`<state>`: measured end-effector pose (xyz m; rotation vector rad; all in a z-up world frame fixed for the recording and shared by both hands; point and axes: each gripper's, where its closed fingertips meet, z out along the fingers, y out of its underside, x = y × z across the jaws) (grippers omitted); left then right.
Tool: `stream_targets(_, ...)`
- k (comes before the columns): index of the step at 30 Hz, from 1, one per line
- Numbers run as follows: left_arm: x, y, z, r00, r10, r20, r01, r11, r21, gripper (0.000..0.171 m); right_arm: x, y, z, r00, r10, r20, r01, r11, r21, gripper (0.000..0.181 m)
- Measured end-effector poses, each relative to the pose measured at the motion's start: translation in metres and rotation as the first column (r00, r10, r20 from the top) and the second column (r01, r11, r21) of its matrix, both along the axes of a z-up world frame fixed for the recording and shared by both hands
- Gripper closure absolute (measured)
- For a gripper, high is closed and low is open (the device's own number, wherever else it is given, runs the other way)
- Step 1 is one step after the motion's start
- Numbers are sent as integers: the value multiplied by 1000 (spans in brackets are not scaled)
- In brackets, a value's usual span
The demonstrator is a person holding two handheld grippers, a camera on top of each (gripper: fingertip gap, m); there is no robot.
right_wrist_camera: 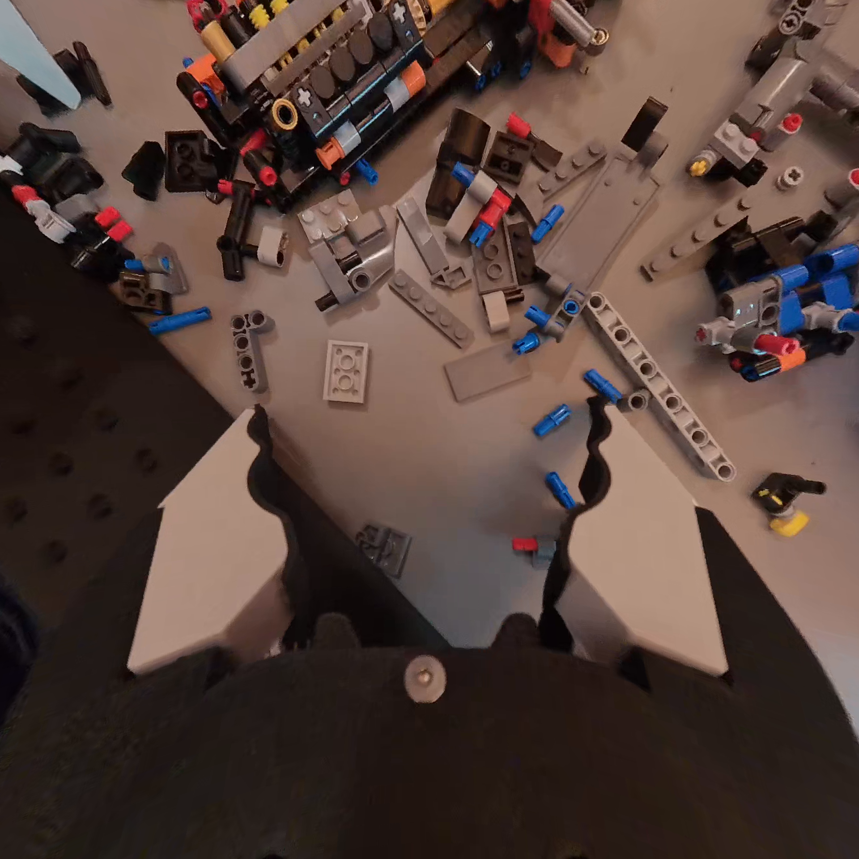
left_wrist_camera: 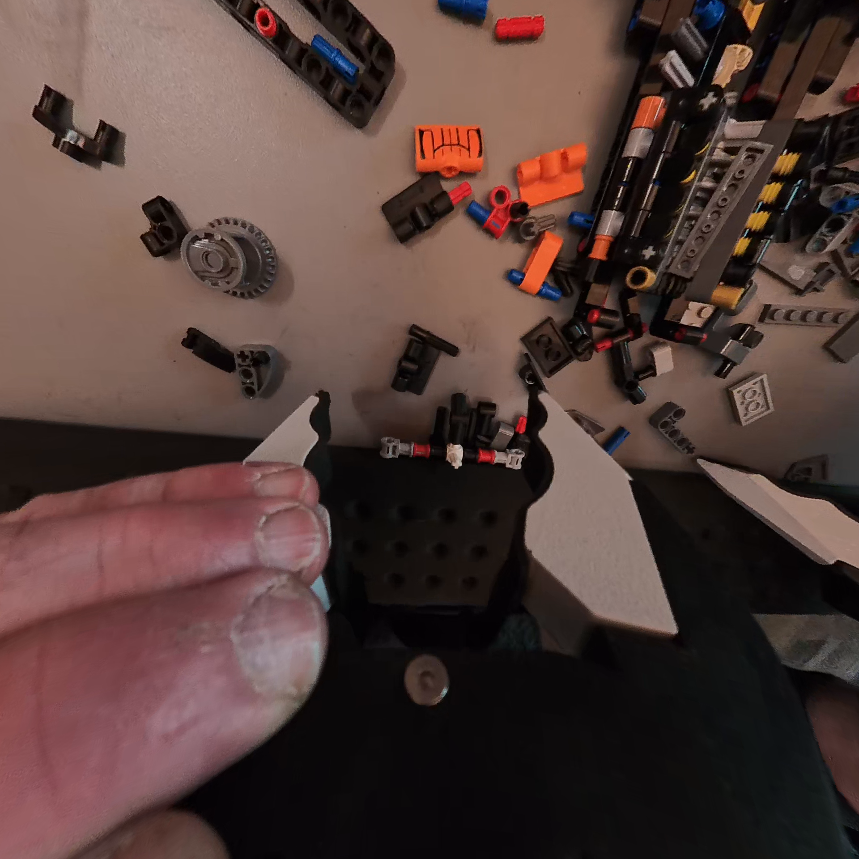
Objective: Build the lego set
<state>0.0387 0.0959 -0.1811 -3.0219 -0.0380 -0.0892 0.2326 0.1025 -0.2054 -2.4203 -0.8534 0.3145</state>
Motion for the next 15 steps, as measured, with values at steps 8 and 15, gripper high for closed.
stream_targets(8,4,-3,13,996,90,13,-91,993,76,90,3,6,-4,1000,-4,-10,4,1000,-7,26)
stream_targets(15,21,-28,26,990,121,-75,-106,978,180,103,4,6,-3,1000,-2,-12,2,1000,-7,26)
